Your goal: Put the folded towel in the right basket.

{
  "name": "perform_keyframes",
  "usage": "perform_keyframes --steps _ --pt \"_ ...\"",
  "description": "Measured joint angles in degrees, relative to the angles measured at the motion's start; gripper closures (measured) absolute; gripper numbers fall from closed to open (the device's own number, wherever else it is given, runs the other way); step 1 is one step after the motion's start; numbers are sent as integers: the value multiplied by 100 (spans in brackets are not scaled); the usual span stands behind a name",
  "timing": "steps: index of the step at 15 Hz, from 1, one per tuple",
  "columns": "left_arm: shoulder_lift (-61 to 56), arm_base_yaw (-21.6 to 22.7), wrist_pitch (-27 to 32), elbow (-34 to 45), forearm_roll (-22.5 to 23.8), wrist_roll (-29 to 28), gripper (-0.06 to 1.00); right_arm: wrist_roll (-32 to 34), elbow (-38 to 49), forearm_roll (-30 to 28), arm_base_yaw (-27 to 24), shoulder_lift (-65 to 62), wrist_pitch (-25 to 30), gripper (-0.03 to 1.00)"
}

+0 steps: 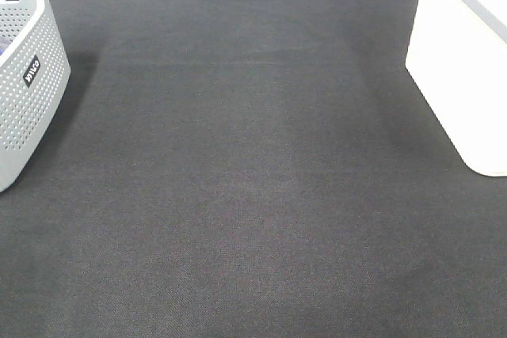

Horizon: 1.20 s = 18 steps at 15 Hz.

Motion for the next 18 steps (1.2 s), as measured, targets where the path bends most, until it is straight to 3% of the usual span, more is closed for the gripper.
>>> perform_keyframes --steps 3,6,12,18 --pt "0 0 0 0 0 0 7 0 602 -367 0 -1627 0 27" --pt "0 0 0 0 0 0 7 0 791 -367 0 -2590 -361 27" --pt "0 0 0 0 0 0 7 0 1003 -344 0 -2767 -842 27" --pt "0 0 0 0 0 0 7 0 1014 -327 0 -2767 -882 27"
